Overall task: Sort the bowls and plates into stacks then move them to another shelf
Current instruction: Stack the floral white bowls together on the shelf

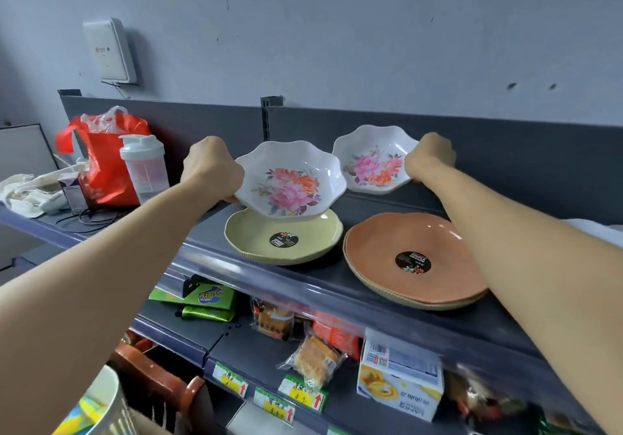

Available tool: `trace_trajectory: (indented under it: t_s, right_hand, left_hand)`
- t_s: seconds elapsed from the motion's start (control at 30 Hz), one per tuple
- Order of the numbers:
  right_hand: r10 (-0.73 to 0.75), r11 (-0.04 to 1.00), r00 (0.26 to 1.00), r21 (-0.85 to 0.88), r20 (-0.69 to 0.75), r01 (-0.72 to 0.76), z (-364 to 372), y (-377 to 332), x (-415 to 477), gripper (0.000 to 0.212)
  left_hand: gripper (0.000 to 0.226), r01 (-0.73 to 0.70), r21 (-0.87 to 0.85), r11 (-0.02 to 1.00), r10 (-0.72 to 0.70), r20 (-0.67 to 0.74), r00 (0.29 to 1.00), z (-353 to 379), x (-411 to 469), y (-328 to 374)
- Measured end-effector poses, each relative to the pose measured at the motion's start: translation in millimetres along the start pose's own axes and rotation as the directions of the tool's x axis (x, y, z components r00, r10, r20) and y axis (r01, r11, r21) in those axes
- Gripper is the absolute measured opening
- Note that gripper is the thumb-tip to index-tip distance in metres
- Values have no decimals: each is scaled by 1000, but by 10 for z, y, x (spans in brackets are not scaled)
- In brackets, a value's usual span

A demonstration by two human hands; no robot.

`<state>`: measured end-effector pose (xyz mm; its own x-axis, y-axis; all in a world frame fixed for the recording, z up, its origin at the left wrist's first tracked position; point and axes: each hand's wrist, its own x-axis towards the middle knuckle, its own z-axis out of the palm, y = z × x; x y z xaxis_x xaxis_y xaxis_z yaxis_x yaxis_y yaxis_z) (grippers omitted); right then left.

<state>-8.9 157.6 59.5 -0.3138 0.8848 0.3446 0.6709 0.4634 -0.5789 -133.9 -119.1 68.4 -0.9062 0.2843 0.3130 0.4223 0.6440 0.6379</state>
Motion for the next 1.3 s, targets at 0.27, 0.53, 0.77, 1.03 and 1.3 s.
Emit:
trace_trajectory:
  t_s: [0.27,0.53,0.77,1.03,1.3]
  right_hand:
    - [161,984,949,-30,-270,-175,-938,357,-454,26]
    - [326,906,844,-114,-426,-408,-1843,1006,-1081,20]
    - [411,858,838,-158,-358,-488,-2119,1354,-1328,16]
    - [466,863,865,-121,-185,-491,-2051,1588,-1278,16]
    - [427,885,890,-127,-159,-448,-2190,1767,-1181,26]
  left_hand:
    - [15,-212,-124,969,227,126,966,150,-110,348]
    - [18,-353,-234,906,411,285,866,519,-529,799]
    - [21,-366,-306,879,459,331,824,623,-790,1068]
    - [19,-347,-295,890,430,295,853,633,-856,1241]
    - [23,-358,-246,901,415,243,877,720,-1031,1544]
